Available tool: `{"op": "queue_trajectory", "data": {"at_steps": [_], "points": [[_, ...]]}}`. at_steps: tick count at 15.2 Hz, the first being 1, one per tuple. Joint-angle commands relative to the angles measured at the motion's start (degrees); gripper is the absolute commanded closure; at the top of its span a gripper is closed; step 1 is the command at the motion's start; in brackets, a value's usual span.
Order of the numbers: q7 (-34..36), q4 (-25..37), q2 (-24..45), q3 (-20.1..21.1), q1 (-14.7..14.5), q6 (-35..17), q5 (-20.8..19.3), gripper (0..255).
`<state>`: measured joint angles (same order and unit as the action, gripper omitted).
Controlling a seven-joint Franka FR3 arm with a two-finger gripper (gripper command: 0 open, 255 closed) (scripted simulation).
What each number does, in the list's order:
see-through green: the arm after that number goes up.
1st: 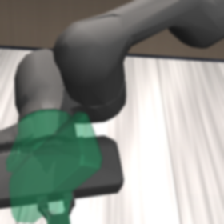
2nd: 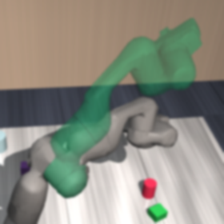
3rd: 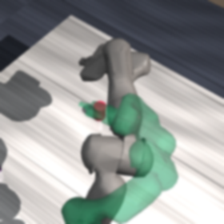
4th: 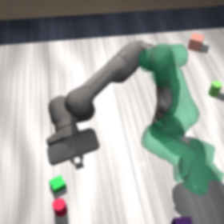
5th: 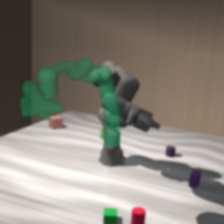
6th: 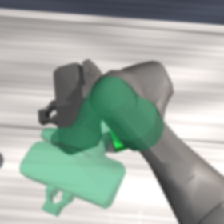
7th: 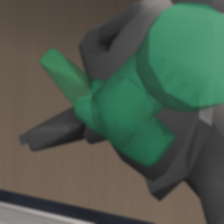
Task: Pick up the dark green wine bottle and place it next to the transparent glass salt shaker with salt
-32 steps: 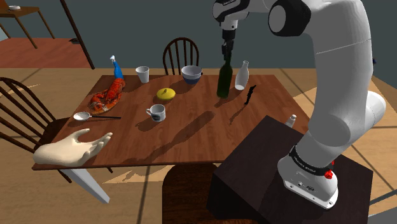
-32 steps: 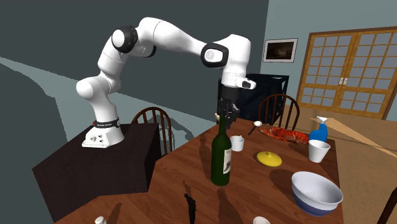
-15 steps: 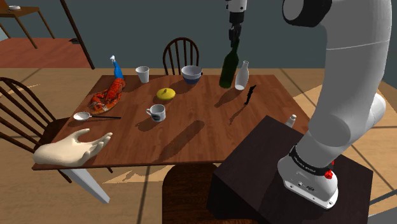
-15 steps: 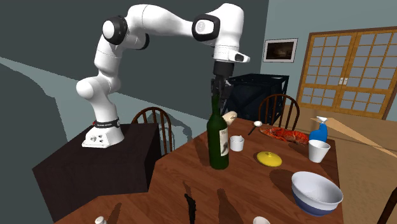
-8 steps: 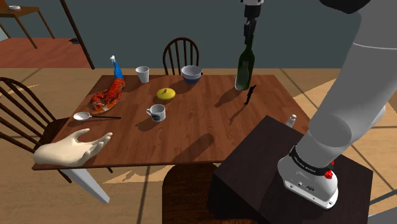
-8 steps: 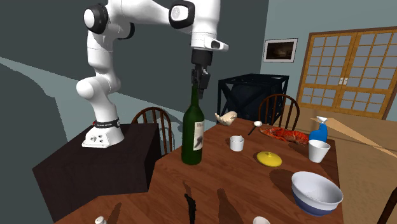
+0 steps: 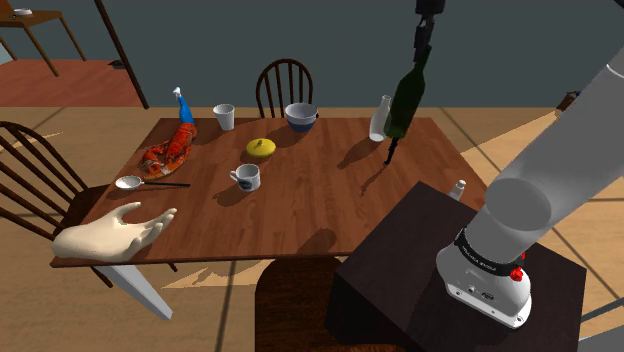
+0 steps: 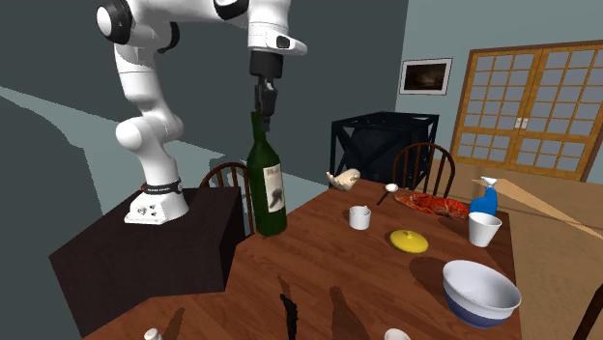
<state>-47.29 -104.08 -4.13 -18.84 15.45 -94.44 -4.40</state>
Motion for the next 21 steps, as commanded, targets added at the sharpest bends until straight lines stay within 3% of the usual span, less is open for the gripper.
{"op": "queue_trajectory", "data": {"at_steps": [1, 9, 18, 21], "points": [[-0.2, -2.37, -3.93, -0.11, 0.28, 1.35, -1.31, 255], [-3.07, -7.6, -17.11, -0.98, 2.76, 8.42, -5.97, 255], [-8.26, -7.95, -28.43, -2.17, 6.0, 18.31, -10.7, 255], [-7.88, -11.02, -29.37, -2.34, 6.19, 16.18, -10.97, 255]]}}
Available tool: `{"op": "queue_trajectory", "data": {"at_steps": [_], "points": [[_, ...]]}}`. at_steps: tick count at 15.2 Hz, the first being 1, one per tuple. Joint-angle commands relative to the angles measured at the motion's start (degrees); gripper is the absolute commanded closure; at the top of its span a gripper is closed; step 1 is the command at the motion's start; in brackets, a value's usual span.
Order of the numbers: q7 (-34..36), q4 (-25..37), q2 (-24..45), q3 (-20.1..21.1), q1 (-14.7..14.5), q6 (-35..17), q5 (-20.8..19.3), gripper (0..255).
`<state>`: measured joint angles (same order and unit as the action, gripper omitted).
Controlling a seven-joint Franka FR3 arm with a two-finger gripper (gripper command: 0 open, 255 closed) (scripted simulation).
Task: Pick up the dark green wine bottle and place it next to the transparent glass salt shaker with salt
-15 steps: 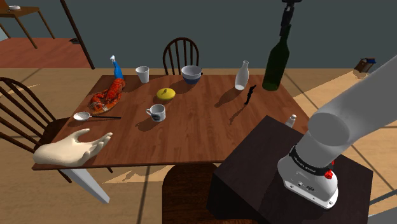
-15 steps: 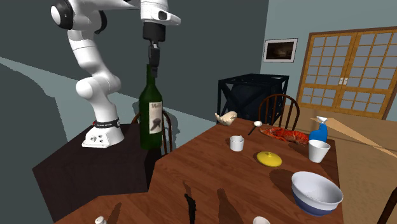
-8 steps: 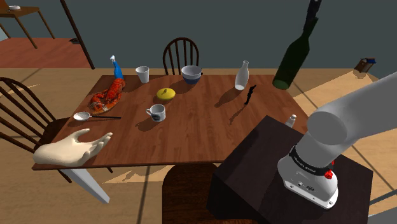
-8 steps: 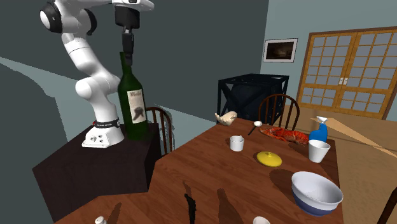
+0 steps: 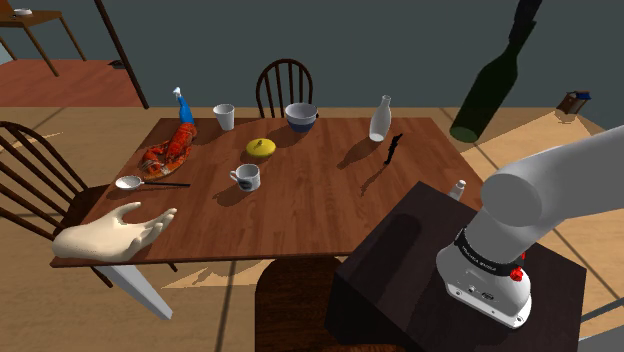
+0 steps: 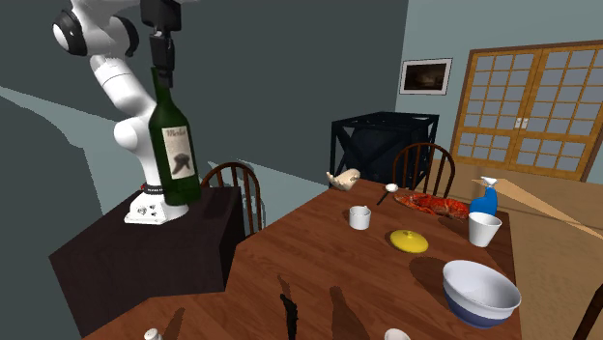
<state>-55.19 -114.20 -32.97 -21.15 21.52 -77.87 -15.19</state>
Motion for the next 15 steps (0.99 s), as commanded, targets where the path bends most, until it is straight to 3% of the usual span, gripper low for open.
{"op": "queue_trajectory", "data": {"at_steps": [1, 15], "points": [[0.15, -1.91, -0.83, -0.1, 0.18, -1.1, -0.27, 255], [1.61, -14.67, -3.68, -1.51, 0.96, -11.04, -1.77, 255]]}}
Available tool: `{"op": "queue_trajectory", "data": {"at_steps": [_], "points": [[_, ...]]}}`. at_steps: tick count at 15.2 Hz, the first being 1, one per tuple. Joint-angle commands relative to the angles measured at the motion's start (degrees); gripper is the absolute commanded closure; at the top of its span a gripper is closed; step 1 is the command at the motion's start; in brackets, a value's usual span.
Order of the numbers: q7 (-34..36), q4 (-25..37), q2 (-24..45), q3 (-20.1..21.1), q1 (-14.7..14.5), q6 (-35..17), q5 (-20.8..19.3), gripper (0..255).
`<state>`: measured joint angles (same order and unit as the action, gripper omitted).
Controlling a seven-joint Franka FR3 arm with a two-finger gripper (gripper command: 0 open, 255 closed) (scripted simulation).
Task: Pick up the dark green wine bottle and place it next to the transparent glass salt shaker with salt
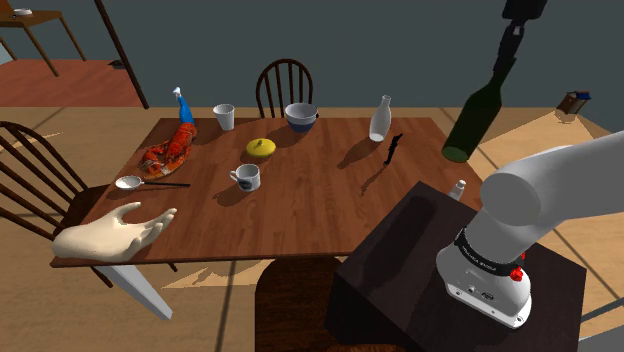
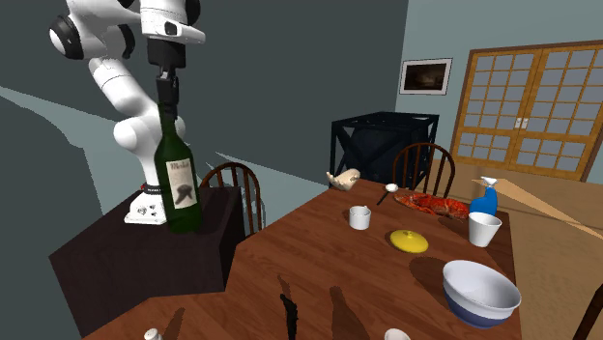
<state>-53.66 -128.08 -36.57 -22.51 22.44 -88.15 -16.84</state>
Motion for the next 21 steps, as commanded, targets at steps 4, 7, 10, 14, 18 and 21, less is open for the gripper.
{"op": "queue_trajectory", "data": {"at_steps": [4, 7, 10, 14, 18, 21], "points": [[0.42, -4.06, -0.45, -0.7, 0.26, -3.67, -0.61, 255], [0.66, -6.42, -0.6, -1.15, 0.41, -5.88, -0.99, 255], [0.89, -8.68, -0.62, -1.64, 0.56, -8.13, -1.4, 255], [1.19, -11.57, -0.45, -2.35, 0.74, -11.19, -1.96, 255], [1.46, -14.3, -0.04, -3.12, 0.91, -14.34, -2.55, 255], [1.65, -16.24, 0.45, -3.74, 1.02, -16.77, -3.0, 255]]}}
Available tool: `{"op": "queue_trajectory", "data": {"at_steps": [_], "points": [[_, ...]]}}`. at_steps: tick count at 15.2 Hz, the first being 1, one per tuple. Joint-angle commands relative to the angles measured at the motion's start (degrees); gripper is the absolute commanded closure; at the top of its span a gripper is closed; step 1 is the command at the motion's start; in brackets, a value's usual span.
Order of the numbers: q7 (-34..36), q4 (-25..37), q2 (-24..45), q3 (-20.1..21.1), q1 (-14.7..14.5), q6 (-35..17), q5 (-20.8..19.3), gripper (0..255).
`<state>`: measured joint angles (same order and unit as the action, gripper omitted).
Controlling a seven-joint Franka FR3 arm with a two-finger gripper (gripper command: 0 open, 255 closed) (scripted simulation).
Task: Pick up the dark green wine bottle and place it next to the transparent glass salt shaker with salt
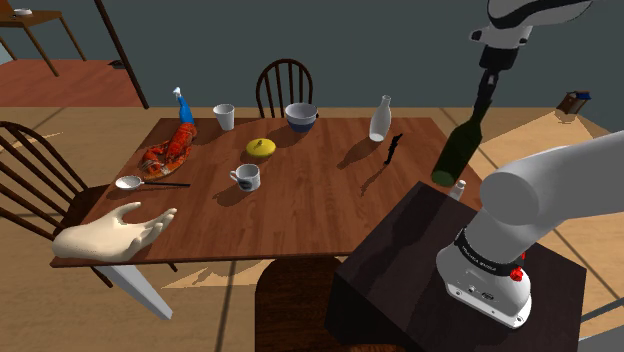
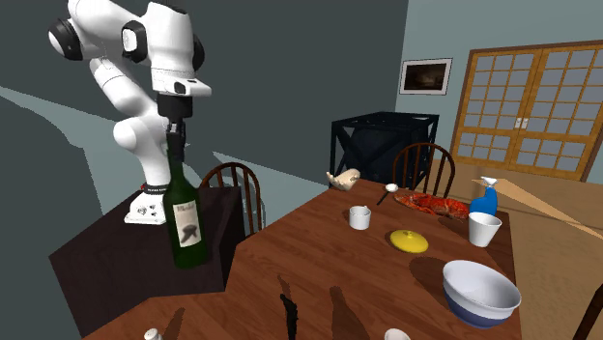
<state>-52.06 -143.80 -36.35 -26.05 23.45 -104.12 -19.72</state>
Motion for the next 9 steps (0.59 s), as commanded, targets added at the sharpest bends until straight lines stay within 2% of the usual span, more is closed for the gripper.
{"op": "queue_trajectory", "data": {"at_steps": [1, 9], "points": [[0.12, -1.14, 0.42, -0.41, 0.04, -1.62, -0.27, 255], [0.57, -5.77, 2.66, -2.26, 0.21, -8.48, -1.49, 255]]}}
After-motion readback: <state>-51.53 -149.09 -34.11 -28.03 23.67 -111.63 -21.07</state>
